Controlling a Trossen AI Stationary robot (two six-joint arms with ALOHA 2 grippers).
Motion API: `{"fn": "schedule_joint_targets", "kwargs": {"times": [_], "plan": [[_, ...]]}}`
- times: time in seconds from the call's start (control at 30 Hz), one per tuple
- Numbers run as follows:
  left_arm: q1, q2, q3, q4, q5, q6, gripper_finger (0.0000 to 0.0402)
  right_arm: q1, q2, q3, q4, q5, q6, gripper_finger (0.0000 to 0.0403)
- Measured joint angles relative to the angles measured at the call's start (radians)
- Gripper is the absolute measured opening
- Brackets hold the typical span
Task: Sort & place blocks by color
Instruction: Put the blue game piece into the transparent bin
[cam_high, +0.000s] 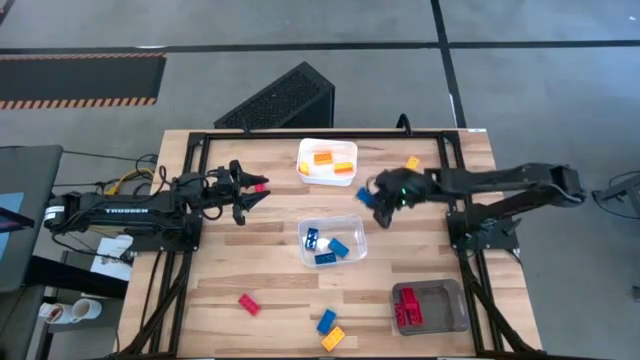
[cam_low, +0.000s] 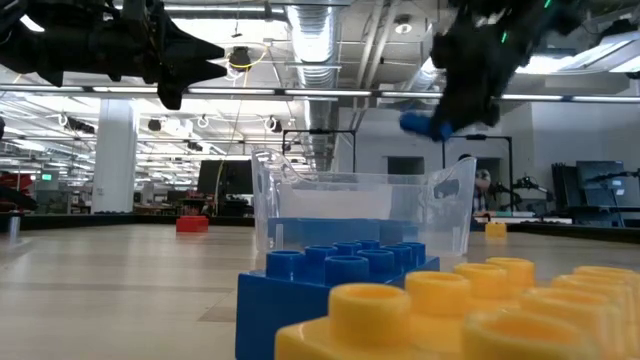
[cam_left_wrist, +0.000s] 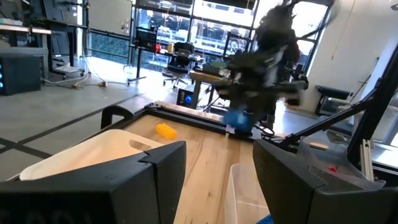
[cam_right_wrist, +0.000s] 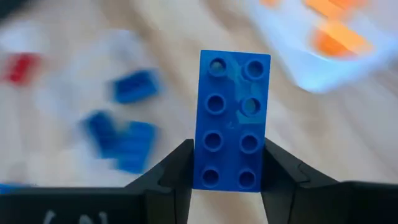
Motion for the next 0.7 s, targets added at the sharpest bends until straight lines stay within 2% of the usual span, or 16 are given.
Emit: {"fn": "schedule_joint_targets", "kwargs": {"times": [0.2,0.33,0.57,0.7], "plan": [[0.000,0.000,0.000,-0.009,0.003,-0.017,0.0174,0.223,0.018,0.094,0.045,0.145,0.064,0.0134],[0.000,0.000,0.000,-0.018,0.004,-0.020,0.0174,0.304,0.068,0.154,0.043,0.193,0.076,0.0146],[0.000,0.000,0.000,-0.057,0.004,-0.024,0.0174,0.345,0.260,0.235,0.033,0.213,0.069,0.0157],[0.000,0.000,0.000,-0.067,0.004,-0.026,0.0174,0.331,0.370,0.265,0.031,0.152,0.060,0.0154]]}}
